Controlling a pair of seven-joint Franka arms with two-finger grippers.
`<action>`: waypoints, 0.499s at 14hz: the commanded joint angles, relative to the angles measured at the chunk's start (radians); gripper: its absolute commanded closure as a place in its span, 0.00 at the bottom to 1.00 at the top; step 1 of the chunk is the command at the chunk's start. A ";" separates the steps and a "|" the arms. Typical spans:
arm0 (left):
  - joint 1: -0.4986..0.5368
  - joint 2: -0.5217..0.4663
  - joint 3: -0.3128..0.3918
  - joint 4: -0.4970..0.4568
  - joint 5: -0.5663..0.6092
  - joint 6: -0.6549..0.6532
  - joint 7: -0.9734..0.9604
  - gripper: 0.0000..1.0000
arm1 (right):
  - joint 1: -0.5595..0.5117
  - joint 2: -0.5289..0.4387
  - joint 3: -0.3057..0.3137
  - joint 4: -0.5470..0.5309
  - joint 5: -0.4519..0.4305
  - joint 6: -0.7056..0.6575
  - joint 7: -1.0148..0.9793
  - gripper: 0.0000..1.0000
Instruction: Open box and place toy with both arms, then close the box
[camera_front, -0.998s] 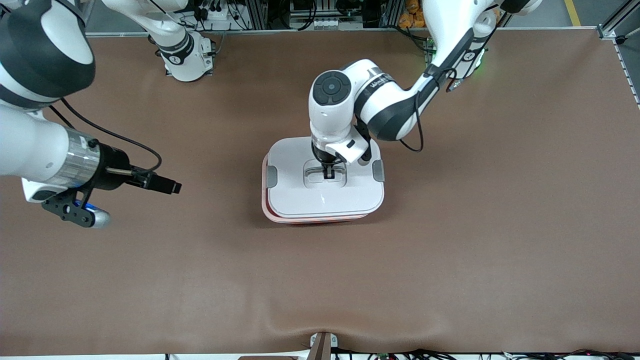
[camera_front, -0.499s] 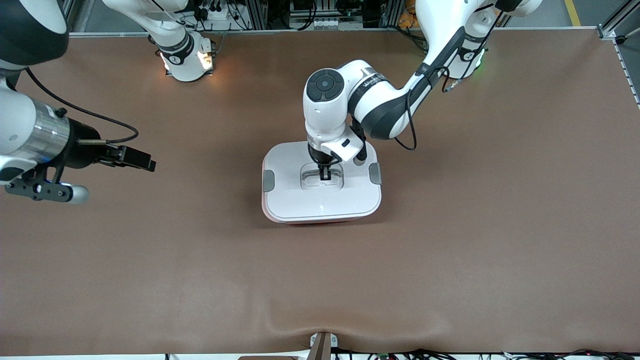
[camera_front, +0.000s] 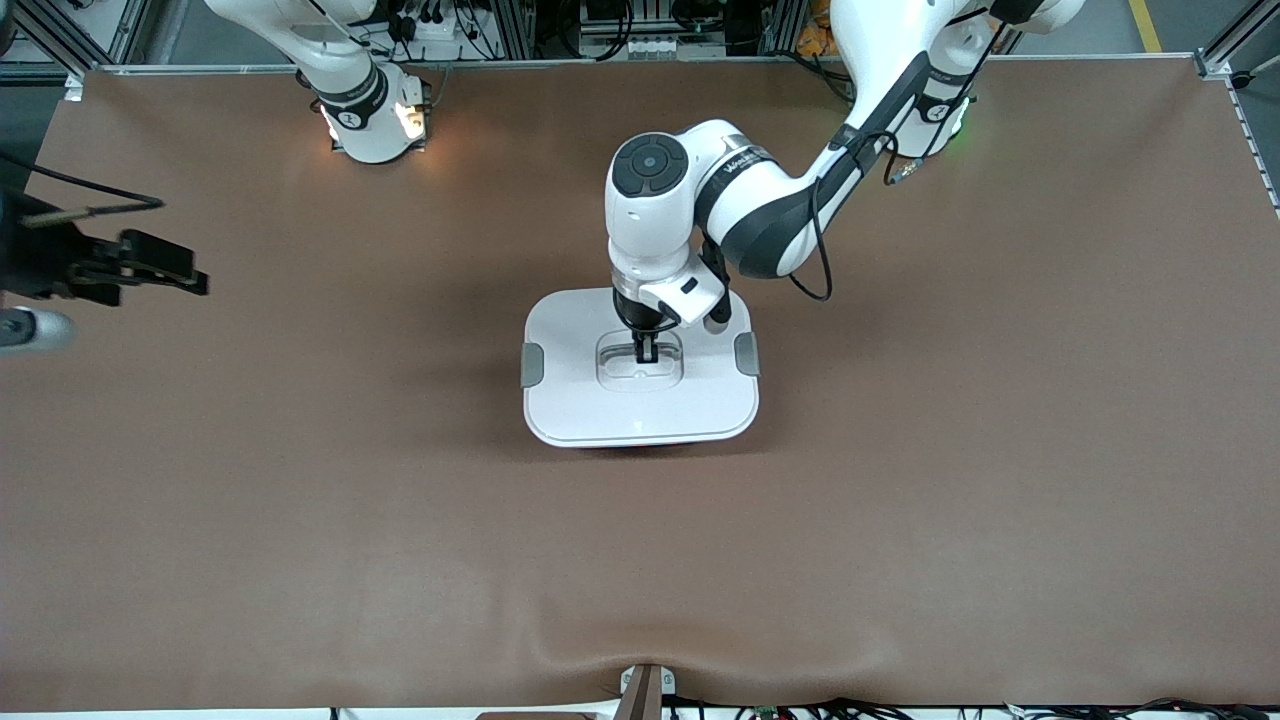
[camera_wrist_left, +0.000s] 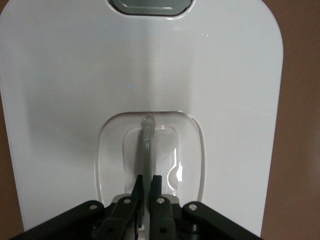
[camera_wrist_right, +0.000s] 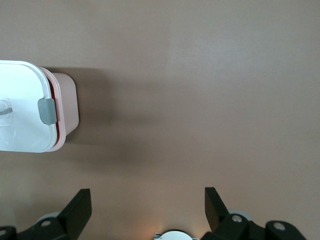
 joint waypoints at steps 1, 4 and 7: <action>-0.020 0.021 0.014 0.031 0.029 0.012 -0.030 1.00 | 0.003 -0.049 -0.033 -0.025 -0.011 -0.006 -0.021 0.00; -0.027 0.031 0.015 0.031 0.030 0.012 -0.030 1.00 | 0.009 -0.066 -0.046 -0.032 -0.078 -0.003 -0.093 0.00; -0.027 0.039 0.014 0.029 0.030 0.012 -0.027 1.00 | 0.007 -0.082 -0.049 -0.042 -0.086 -0.015 -0.094 0.00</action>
